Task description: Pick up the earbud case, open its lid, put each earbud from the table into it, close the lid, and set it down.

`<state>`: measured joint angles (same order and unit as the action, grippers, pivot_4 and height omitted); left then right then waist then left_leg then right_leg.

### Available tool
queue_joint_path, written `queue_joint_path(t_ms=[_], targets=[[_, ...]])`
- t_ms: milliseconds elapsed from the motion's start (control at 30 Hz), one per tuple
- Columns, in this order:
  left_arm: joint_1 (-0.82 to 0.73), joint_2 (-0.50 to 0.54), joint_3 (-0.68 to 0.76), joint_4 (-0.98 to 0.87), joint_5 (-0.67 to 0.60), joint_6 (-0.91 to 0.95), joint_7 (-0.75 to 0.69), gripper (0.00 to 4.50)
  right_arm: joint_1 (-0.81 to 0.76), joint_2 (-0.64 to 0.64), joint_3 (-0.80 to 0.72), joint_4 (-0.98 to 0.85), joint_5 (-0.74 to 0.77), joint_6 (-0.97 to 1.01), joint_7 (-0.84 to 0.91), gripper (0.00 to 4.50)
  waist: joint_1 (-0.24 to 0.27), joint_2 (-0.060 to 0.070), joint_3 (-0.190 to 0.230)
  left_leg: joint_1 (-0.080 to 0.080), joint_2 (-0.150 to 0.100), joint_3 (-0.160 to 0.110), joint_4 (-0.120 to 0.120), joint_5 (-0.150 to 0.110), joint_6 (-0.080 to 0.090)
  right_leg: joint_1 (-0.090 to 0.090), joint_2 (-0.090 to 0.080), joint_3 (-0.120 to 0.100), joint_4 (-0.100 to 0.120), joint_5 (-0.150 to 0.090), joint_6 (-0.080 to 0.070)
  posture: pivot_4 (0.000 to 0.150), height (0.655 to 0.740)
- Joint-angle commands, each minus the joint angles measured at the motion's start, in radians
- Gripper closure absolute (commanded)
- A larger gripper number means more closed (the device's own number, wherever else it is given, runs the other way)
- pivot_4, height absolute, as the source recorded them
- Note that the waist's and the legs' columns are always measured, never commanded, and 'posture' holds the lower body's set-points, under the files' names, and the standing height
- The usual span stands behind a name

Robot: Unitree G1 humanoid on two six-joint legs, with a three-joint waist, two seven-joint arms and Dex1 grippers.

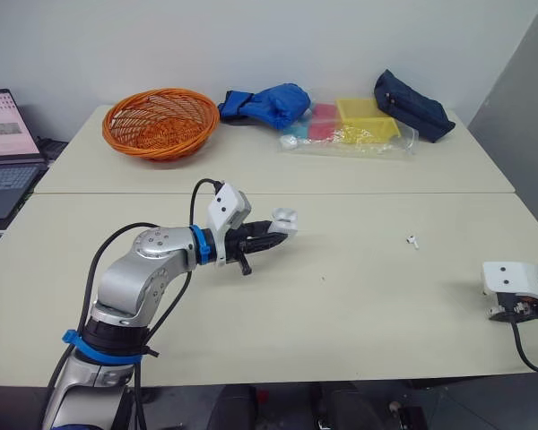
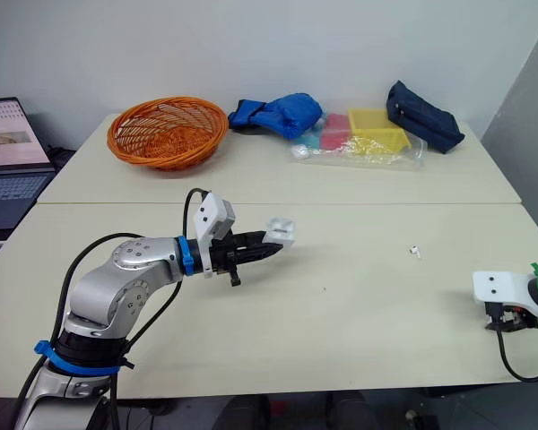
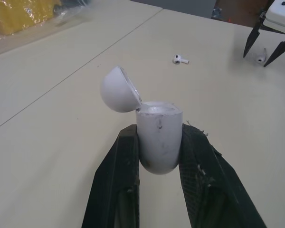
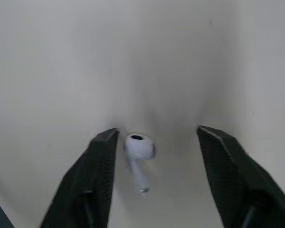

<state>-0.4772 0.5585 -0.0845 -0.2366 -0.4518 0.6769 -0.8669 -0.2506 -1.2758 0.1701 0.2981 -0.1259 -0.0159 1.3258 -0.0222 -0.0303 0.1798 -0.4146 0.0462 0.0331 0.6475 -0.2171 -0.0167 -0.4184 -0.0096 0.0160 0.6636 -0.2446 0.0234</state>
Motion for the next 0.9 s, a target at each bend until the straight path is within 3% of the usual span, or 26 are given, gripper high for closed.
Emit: queue_joint_path(t_ms=[33, 100, 433, 533, 667, 900], targets=[[-0.012, 0.002, 0.001, -0.022, -0.013, 0.000, -0.008, 3.75, 0.041, -0.023, -0.022, -0.021, 0.012, 0.006, 0.027, 0.57, 0.004, 0.000, 0.000, 0.000, 0.000, 0.000, 0.000, 0.000, 0.000, 0.000, 0.000, 0.000, 0.000, 0.000, 0.000, 0.150, 0.7400], [-0.009, 0.001, -0.001, -0.026, -0.015, 0.001, -0.009, 3.75, 0.054, -0.027, -0.032, -0.028, 0.013, 0.006, 0.027, 0.03, 0.006, 0.000, 0.000, 0.000, 0.000, 0.000, -0.001, 0.000, 0.000, 0.000, 0.000, 0.000, -0.001, 0.000, 0.000, 0.150, 0.7400], [-0.012, 0.000, -0.003, -0.024, -0.013, 0.000, -0.015, 3.75, 0.082, -0.033, -0.065, -0.050, 0.021, 0.043, 0.030, 0.03, 0.006, 0.000, 0.000, 0.000, 0.000, 0.000, 0.000, 0.000, 0.000, 0.000, 0.000, 0.000, 0.000, 0.000, 0.000, 0.150, 0.7400], [-0.006, 0.001, -0.006, -0.029, -0.008, -0.001, -0.015, 3.75, 0.074, -0.029, -0.061, -0.038, 0.014, 0.036, 0.027, 0.61, 0.006, 0.000, 0.000, 0.000, 0.000, 0.000, 0.000, 0.000, 0.000, 0.000, 0.000, 0.000, 0.000, 0.000, 0.000, 0.150, 0.7400], [-0.001, 0.001, -0.004, -0.037, -0.011, 0.004, -0.012, 3.75, 0.066, -0.023, -0.057, -0.028, 0.006, 0.020, 0.015, 1.99, 0.005, 0.000, 0.000, 0.000, 0.000, 0.001, 0.001, 0.000, 0.000, 0.000, 0.000, 0.001, 0.001, 0.000, 0.000, 0.150, 0.7400], [0.002, 0.002, -0.001, -0.040, -0.013, 0.010, -0.009, 3.75, 0.065, -0.023, -0.052, -0.019, 0.005, 0.013, 0.015, 1.99, 0.004, 0.000, 0.000, 0.001, 0.000, 0.001, 0.002, 0.000, 0.000, 0.000, 0.000, 0.001, 0.001, 0.000, 0.001, 0.150, 0.7400]])
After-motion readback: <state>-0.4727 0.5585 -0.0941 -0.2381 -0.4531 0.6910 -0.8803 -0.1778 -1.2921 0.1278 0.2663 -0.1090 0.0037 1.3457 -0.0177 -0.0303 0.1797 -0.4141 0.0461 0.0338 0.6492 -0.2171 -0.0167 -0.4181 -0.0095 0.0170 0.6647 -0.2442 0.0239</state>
